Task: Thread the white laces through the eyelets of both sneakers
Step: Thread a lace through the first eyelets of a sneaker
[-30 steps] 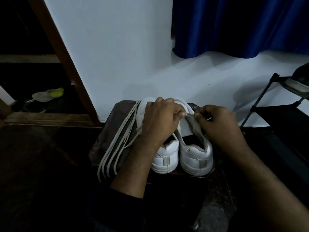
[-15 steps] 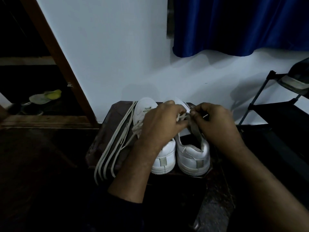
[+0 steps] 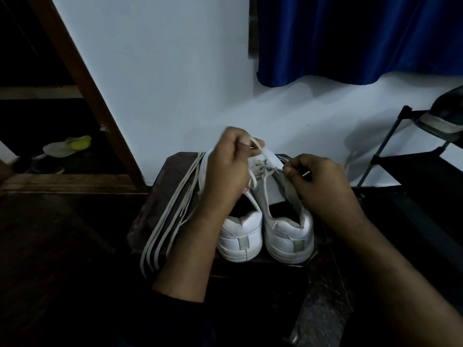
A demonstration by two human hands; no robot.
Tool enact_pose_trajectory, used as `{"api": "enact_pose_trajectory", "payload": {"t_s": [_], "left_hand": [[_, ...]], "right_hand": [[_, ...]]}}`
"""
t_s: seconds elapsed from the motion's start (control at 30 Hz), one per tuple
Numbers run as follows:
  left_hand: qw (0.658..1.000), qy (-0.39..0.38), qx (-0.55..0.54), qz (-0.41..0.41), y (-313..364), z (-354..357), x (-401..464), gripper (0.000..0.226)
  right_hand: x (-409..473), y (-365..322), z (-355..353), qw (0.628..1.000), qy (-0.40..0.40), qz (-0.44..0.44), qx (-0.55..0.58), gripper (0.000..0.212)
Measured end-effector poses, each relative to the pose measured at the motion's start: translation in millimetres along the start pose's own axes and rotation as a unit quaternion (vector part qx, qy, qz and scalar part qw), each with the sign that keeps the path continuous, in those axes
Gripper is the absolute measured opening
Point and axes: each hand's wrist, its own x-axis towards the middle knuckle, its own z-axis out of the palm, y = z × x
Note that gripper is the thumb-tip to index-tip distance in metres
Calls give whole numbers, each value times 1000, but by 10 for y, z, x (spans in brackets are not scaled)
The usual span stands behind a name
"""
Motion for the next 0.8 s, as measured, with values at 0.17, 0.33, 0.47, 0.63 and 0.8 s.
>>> {"api": "enact_pose_trajectory", "payload": {"t_s": [0.17,0.33,0.47,0.63,0.8], "left_hand": [[974,33,-189,-119,192,-115,24,24],[902,-125,402,100,48,-72,-55,31],[872,-127,462,97,76,-18,-91,14],[973,-70,200,91,-5,-25,-50,8],[960,11,-245,-134,107,-86,14,16]], "right_hand": [[-1,4,8,1000,-3,1,1,7],[-6,11,15,1000,-2,-10,-3,7],[-9,13,18,1000,-11,-14,-4,8],[4,7,-2,1000,-9,-16,-7,9],[-6,1,12,1000,-10,-13,-12,12]]}}
